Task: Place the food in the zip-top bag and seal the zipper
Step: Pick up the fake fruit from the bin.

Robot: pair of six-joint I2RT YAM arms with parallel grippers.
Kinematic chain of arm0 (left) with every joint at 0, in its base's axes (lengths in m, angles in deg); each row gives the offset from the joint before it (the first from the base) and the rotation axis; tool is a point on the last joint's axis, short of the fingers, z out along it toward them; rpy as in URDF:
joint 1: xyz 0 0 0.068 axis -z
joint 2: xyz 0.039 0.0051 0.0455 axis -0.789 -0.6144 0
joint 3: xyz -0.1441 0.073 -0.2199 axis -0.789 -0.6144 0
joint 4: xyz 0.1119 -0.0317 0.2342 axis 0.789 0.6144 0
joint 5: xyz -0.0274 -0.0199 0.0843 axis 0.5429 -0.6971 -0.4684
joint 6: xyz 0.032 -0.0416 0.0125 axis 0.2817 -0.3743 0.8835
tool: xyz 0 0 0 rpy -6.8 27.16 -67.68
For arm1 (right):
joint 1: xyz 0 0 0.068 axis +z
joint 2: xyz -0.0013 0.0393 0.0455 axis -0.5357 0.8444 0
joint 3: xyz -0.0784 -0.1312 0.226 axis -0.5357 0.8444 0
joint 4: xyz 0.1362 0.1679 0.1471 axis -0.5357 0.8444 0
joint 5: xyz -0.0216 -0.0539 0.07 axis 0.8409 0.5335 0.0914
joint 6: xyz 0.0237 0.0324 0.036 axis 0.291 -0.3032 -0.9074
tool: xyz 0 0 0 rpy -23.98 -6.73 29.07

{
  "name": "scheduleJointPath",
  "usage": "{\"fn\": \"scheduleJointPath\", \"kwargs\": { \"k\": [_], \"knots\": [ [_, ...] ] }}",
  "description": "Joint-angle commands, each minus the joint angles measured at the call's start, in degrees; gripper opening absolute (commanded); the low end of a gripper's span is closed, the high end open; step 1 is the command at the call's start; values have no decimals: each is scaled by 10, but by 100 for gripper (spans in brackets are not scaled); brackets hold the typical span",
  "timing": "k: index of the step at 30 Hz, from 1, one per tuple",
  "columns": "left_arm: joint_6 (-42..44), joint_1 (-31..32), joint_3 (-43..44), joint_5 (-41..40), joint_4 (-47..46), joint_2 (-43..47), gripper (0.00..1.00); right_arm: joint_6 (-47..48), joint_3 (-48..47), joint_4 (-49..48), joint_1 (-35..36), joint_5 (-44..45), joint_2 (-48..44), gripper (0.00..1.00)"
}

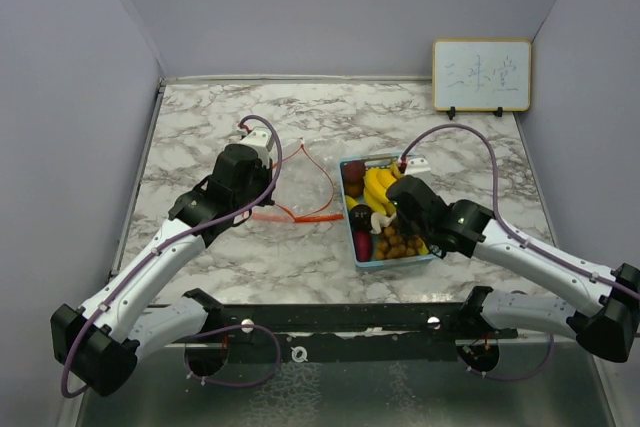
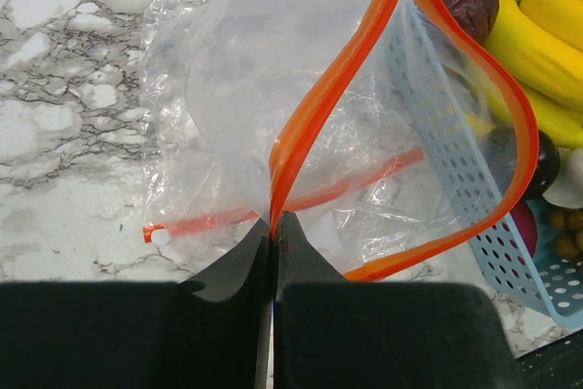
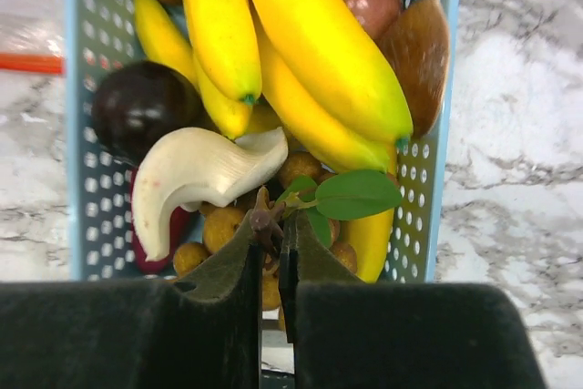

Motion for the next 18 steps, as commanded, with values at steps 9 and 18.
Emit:
{"fn": "scheduleJointPath", "kwargs": {
  "k": [9, 18],
  "knots": [
    [-1, -1, -2, 14, -8, 16, 0, 147, -230, 10, 1, -154, -48, 2],
    [-1, -2, -6, 19, -11, 15, 0, 173, -218, -94, 1, -269, -58, 2]
  ]
}}
